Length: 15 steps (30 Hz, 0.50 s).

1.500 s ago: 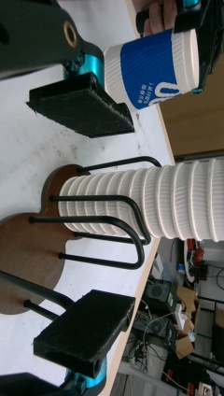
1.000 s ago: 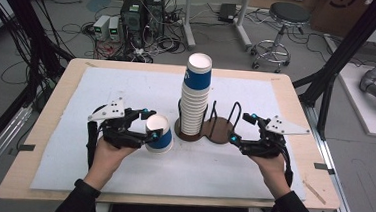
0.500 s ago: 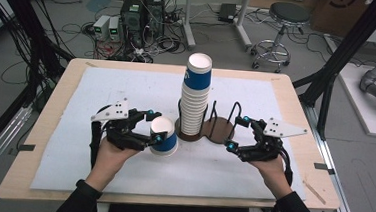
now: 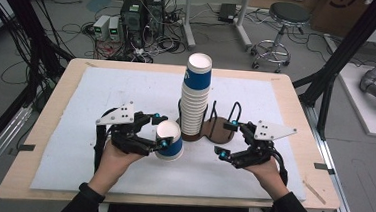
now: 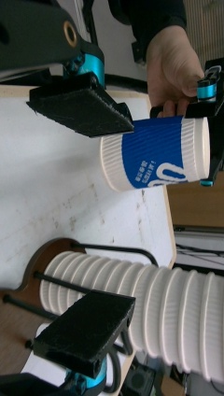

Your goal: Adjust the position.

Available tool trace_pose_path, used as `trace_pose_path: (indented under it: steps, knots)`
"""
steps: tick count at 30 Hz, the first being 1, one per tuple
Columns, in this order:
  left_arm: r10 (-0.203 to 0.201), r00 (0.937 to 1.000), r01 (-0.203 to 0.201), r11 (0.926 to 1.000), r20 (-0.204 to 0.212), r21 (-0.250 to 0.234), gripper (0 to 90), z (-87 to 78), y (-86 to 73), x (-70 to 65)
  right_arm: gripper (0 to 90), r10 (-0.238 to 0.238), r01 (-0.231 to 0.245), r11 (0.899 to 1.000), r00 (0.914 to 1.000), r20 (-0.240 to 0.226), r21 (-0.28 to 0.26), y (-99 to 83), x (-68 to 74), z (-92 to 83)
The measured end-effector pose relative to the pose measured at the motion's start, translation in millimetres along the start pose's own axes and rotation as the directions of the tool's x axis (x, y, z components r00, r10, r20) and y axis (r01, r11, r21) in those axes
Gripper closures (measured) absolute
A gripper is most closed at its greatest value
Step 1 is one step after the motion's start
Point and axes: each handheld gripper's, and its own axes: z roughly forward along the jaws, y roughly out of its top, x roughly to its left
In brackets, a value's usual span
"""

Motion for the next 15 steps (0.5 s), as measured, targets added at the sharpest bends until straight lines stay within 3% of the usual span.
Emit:
trace_pose_path:
  steps: [15]
  knots:
    - [0.005,0.9986,-0.006,1.0,0.052,0.001,30.3,21.4,0.6,-12.9,15.6,-0.022,0.029,0.998,0.9946,-0.102,0.064,-2.4,18.3,28.6]
